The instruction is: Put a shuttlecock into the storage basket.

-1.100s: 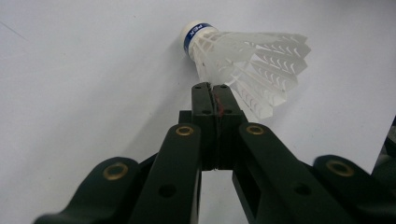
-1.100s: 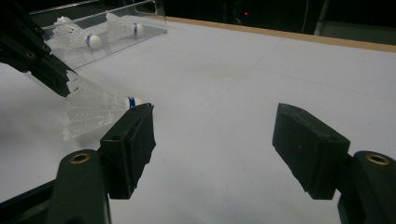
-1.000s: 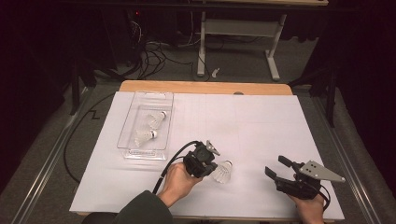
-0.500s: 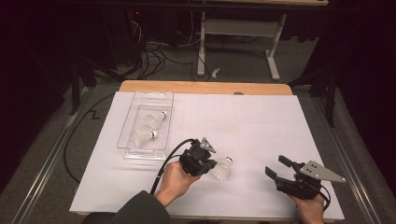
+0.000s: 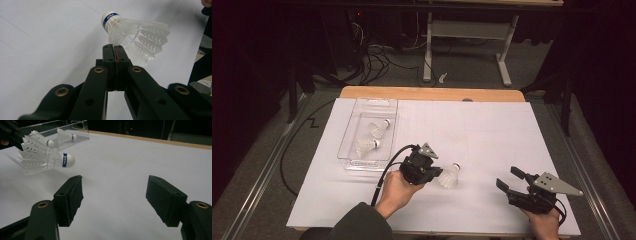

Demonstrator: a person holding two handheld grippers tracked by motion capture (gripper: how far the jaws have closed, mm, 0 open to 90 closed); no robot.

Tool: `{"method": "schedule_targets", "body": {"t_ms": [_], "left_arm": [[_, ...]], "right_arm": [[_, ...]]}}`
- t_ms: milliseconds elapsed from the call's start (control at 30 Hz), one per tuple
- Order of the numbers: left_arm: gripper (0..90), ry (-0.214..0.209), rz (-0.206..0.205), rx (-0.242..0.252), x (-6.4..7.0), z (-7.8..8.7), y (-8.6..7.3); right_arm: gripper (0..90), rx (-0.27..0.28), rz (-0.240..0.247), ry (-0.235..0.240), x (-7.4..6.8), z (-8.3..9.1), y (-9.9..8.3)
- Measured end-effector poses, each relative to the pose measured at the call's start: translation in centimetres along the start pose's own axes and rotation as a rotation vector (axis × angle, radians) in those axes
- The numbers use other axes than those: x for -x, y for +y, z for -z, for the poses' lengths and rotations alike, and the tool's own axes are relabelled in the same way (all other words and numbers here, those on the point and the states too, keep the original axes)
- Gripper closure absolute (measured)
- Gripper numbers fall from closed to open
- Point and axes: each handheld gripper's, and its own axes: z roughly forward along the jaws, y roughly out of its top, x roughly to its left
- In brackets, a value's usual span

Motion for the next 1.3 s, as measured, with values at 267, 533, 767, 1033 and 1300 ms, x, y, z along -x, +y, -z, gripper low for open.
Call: {"method": "schedule_targets", "body": {"t_ms": [267,533,767,1033,1300], "left_arm": [[90.0,0.005,0.013,0.039,-0.3,0.7,0.2],[90.0,0.005,0.009,0.036,-0.6,0.7,0.3],[90.0,0.020,0.011,0.044,-0.8,1.3,0.3],[90.0,0.026,0.019,0.051,-1.2,1.8,0.2],[90.0,0.026,0.019,0.043,-1.3,1.9,0.2]], "right_arm": [[30.1,-0.002,0.001,0.003,0.0,0.0,0.0],[30.1,-0.005,0.002,0.005,0.0,-0.1,0.0],[29.8,-0.004,0.006,0.006,0.0,-0.1,0.0],[29.9,-0.008,0.014,0.009,0.0,-0.1,0.0],[29.8,-0.006,0.012,0.010,-0.1,-0.1,0.0]]}}
